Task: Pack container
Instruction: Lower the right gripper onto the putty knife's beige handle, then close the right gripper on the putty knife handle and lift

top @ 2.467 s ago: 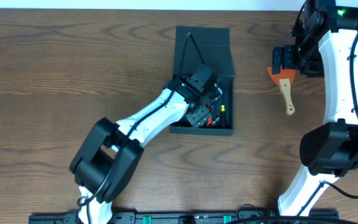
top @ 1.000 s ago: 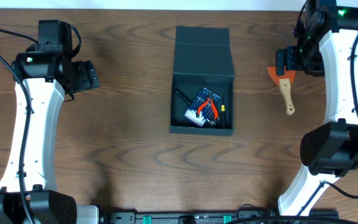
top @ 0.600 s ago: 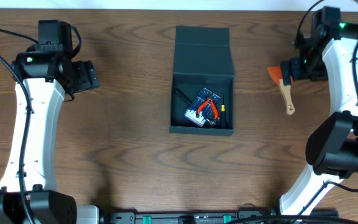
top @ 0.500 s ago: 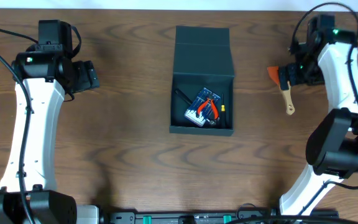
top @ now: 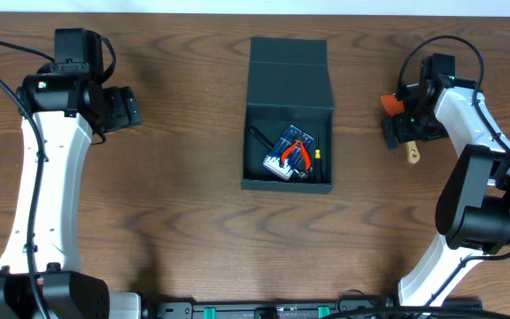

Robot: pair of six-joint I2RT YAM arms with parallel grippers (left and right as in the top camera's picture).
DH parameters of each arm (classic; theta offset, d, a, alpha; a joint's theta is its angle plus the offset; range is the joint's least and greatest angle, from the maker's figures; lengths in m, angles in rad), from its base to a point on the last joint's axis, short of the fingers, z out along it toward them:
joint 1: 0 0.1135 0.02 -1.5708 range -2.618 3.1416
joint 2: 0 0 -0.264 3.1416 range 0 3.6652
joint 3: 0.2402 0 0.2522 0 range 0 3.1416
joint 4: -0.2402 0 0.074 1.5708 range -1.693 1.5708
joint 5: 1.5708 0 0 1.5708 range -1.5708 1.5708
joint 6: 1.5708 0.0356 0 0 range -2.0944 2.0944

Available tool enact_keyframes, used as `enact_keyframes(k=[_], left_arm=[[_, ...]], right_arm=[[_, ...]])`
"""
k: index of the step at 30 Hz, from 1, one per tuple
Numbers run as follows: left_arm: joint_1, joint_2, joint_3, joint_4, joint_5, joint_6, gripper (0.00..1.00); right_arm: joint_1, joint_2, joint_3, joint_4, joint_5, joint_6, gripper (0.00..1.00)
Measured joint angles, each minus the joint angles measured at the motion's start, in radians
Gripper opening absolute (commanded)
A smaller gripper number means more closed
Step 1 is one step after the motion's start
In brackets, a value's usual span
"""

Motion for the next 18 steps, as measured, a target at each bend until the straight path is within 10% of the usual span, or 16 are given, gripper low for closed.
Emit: enact_keyframes(k=[18], left_arm=[[0.0,0.0,0.0,0.0,0.0,0.0,0.99]], right_arm=[[-0.013,0.086,0.01,0.049,-0.048,0.059,0.99]])
